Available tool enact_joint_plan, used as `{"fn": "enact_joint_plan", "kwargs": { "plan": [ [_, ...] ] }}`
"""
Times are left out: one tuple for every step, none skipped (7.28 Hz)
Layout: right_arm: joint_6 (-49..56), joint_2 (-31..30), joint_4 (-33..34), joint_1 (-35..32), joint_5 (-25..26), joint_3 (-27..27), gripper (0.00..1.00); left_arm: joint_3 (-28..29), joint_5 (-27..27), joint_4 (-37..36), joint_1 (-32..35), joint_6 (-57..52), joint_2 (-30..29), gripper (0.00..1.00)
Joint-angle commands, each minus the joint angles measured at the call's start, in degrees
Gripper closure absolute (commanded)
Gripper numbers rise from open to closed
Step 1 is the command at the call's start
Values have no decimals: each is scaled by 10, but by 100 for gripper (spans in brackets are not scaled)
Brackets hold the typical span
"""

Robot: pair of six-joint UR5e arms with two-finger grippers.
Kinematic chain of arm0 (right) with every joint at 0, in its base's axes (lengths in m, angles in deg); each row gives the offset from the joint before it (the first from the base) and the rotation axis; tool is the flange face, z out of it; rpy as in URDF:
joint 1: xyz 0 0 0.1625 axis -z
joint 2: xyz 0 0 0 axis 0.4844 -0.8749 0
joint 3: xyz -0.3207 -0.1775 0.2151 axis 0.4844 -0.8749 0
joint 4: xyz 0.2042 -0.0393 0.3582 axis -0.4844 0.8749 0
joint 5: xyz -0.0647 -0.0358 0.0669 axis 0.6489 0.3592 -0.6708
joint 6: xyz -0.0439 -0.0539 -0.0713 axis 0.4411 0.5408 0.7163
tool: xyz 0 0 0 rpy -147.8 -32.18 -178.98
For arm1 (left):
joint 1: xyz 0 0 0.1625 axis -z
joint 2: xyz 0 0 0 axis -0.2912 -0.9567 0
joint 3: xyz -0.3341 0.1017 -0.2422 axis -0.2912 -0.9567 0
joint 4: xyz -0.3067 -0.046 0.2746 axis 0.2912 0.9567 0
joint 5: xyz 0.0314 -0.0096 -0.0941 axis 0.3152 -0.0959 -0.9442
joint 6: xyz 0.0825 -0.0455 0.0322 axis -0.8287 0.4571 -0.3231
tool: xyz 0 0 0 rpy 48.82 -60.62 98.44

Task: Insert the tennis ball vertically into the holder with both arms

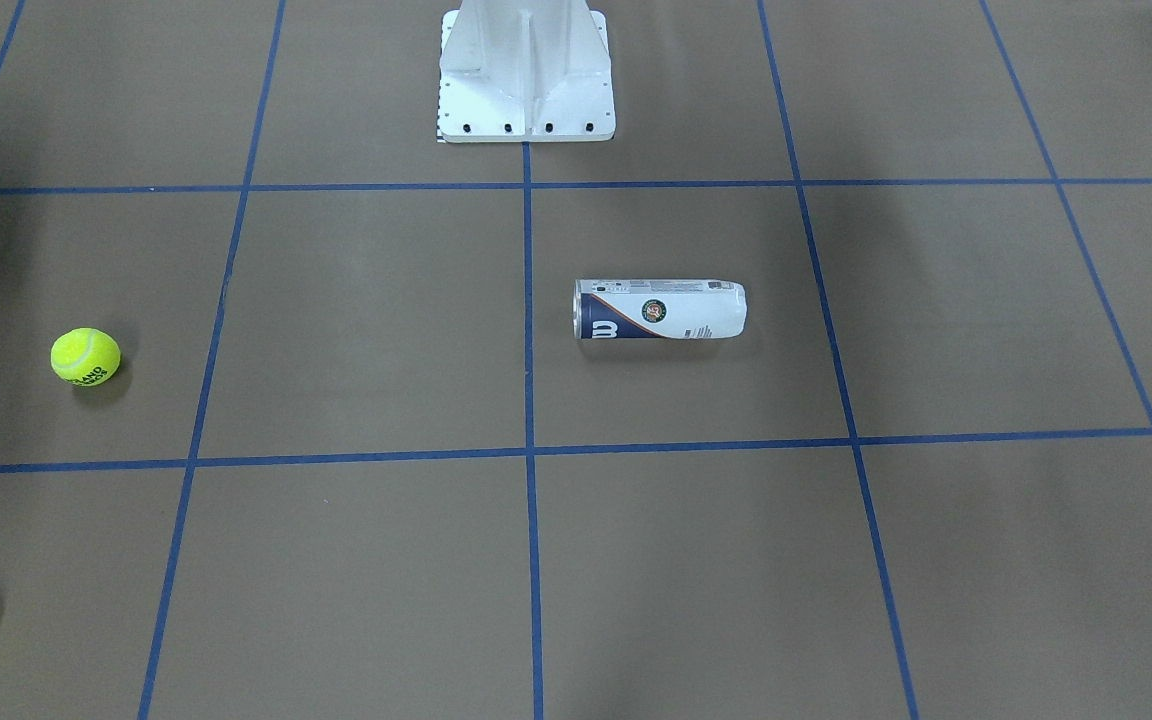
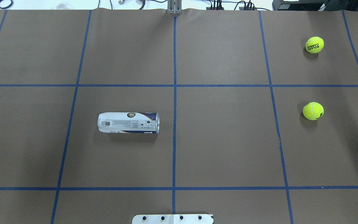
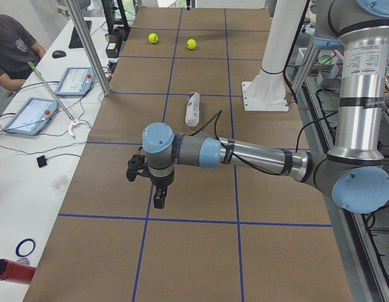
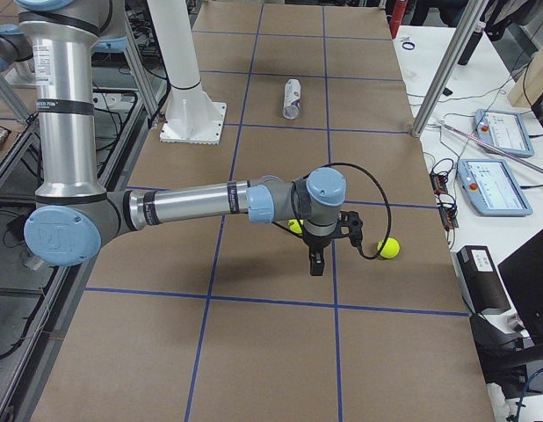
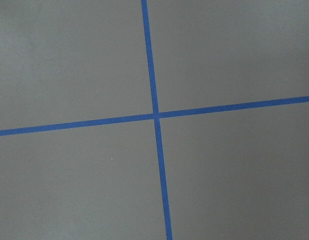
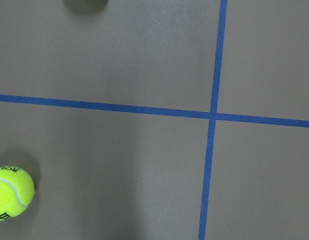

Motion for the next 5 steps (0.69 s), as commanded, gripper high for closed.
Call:
{"fn": "enact_joint_plan", "kwargs": {
  "plan": [
    [0,1,0,-15,1,5,0,18,2,5,0,-5,0,0],
    [0,5,0,-15,1,0,0,20,2,6,0,-4,2,0],
    [0,5,0,-15,1,4,0,16,1,10,0,-4,3,0],
    [0,5,0,-14,2,-2,0,15,0,26,0,-4,9,0],
    [0,5,-1,-14,2,-3,0,12,0,44,0,2,10,0]
  ]
}}
